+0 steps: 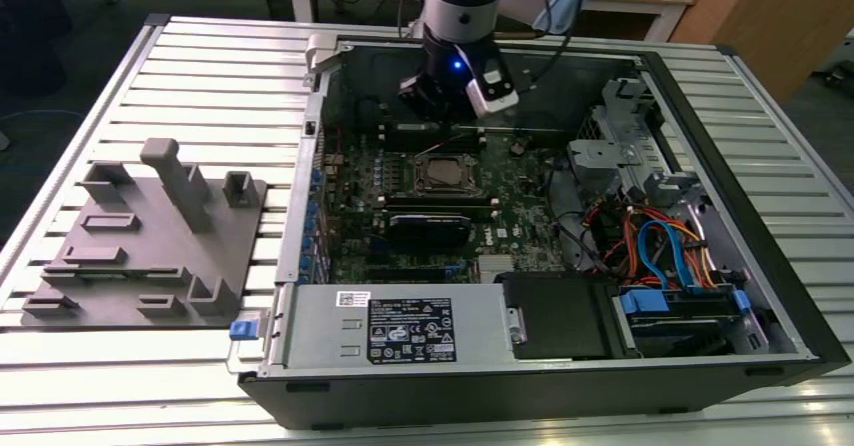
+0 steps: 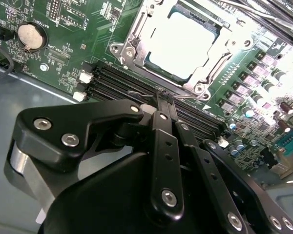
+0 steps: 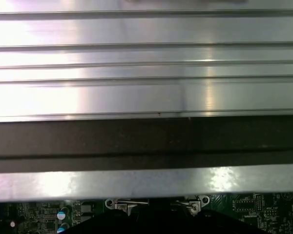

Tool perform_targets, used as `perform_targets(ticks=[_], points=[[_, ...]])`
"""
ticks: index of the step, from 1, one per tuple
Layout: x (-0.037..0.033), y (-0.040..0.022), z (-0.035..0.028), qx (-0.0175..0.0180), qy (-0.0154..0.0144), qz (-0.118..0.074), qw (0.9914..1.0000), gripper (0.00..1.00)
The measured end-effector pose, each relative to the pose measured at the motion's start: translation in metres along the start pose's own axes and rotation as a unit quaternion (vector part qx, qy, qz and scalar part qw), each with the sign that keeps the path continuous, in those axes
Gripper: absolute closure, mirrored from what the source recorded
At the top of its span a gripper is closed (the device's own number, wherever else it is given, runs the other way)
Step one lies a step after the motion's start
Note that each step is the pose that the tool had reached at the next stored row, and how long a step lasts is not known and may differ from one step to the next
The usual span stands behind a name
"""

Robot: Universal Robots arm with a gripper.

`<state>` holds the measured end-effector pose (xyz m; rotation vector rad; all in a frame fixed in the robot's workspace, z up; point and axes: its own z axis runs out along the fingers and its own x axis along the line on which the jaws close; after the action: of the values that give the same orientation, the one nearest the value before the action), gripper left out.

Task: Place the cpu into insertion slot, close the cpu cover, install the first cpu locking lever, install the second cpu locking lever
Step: 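Install the first cpu locking lever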

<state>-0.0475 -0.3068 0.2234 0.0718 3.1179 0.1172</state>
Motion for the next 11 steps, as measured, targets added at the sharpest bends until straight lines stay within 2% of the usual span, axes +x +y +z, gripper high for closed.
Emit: perform_targets(ticks=[11], points=[[-0.0051, 0.0, 0.0041, 0.0, -0.0002, 0.002, 1.0, 0.9]])
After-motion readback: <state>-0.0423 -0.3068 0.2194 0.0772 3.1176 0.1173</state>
